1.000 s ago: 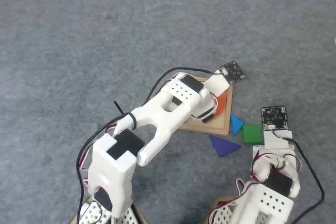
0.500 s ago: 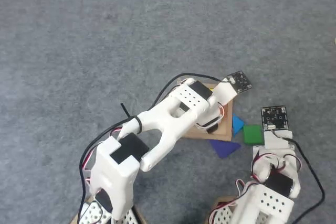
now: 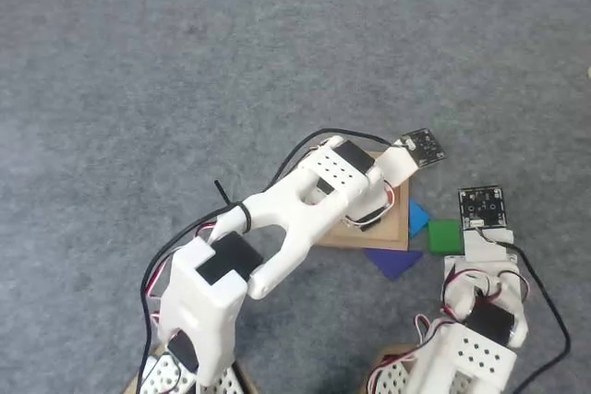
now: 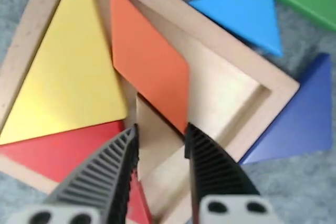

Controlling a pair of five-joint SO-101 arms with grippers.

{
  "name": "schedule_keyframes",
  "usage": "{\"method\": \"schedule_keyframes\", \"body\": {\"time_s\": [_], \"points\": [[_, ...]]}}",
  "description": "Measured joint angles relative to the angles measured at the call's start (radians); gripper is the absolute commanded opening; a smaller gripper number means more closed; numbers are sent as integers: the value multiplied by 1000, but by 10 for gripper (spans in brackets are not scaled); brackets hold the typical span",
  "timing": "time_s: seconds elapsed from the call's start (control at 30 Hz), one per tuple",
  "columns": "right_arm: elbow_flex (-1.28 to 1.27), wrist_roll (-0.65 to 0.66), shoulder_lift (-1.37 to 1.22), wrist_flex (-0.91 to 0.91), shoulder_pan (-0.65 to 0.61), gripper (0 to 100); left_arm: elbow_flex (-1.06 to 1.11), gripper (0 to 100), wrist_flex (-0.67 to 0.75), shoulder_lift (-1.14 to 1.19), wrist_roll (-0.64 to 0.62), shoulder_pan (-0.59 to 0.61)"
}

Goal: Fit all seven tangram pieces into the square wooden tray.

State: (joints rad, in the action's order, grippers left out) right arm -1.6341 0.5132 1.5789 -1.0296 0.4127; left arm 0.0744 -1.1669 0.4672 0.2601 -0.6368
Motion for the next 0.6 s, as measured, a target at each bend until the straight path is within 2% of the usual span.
{"method": "schedule_keyframes", "body": {"time_s": [0.17,0.4,0.6], "points": [[0,0,0,0,0,111,-28,87,-25,2,0,0],[0,0,0,0,0,111,-49,87,-137,-38,3,3],[0,0,0,0,0,111,-49,89,-242,-149,100,6]]}}
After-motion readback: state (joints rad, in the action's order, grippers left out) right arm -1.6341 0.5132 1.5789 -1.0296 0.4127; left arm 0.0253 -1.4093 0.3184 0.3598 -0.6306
